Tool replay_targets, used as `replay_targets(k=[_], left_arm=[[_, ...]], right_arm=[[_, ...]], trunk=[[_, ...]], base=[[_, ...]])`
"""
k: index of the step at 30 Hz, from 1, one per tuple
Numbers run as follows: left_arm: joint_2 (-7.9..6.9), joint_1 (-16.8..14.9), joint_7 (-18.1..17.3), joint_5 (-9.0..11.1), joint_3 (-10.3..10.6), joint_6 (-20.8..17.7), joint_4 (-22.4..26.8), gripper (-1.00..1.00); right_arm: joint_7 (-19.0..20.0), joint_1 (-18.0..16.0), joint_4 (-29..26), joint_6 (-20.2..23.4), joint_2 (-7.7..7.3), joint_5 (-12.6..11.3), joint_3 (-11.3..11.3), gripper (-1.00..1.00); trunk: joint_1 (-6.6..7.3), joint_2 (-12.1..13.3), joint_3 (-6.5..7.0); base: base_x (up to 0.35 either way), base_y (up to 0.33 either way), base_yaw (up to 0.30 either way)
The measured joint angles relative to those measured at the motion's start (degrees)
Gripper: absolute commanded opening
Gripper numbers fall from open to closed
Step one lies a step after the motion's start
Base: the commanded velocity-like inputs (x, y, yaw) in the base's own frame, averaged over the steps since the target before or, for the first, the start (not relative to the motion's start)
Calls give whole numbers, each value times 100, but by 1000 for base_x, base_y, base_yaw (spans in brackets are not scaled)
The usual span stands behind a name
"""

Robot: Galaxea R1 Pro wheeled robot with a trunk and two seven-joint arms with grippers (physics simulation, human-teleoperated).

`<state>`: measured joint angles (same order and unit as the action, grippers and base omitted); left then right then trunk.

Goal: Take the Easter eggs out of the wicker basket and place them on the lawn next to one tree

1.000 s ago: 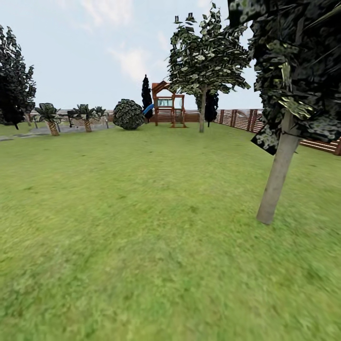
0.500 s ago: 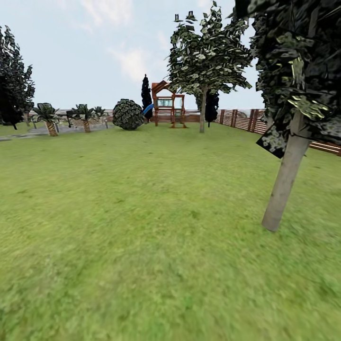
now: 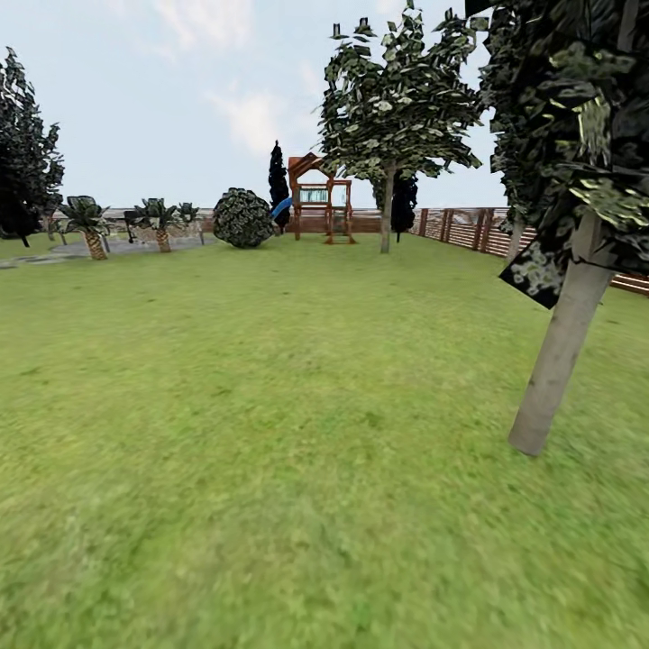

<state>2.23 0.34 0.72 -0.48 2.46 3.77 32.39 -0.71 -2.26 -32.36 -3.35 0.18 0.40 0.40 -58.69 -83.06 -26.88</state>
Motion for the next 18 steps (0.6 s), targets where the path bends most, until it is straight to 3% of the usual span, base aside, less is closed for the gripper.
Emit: replay_targets(k=[18], left_arm=[[-35, 0, 0, 30, -29, 6, -113, 100]], right_arm=[[-1, 0, 6, 0, -2, 0, -19, 100]], trunk=[[0, 0, 0]], base=[[335, 0, 0]])
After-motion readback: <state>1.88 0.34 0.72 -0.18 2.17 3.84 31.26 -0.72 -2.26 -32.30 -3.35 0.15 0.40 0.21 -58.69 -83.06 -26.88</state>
